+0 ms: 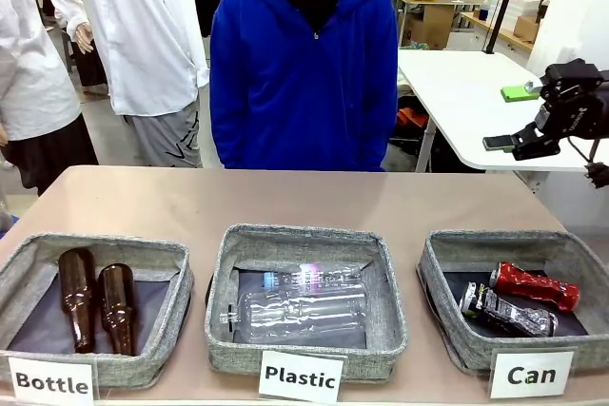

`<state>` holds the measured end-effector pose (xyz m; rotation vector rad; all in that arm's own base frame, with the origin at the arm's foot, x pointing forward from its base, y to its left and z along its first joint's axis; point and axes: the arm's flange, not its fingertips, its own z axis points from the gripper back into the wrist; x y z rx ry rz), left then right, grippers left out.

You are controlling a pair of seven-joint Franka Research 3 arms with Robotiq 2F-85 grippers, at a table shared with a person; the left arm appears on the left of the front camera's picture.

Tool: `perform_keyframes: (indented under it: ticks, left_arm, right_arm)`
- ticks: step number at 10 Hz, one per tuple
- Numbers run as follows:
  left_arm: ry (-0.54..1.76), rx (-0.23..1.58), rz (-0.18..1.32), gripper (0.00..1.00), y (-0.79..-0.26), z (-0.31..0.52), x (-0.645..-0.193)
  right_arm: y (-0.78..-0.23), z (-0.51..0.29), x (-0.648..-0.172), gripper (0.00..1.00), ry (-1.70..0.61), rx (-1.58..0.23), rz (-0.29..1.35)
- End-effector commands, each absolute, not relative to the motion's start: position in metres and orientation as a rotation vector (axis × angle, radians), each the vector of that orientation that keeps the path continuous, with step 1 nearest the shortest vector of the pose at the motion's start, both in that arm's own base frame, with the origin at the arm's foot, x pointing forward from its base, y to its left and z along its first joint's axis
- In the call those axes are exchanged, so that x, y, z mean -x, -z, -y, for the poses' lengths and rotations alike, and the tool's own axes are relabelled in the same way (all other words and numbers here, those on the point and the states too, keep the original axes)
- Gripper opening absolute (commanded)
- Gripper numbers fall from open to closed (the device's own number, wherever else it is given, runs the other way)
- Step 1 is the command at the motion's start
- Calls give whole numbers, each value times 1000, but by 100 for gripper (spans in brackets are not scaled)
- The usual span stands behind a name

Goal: Sort the can waste into the basket.
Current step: Pick up the can waste from the table and place it in the right Fabric basket.

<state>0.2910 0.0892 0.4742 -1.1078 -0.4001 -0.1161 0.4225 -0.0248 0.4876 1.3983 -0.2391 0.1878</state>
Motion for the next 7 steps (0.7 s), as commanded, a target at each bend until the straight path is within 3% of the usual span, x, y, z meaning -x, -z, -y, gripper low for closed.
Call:
perform_keyframes:
  ticks: [1,7]
  left_arm:
    - [103,1123,411,100,-476,-87,-291]
    - [103,1123,411,100,-476,-87,-291]
  right_arm:
    - [-489,30,-426,100,-213,-1395,250]
    - [-489,30,-426,100,-213,-1395,250]
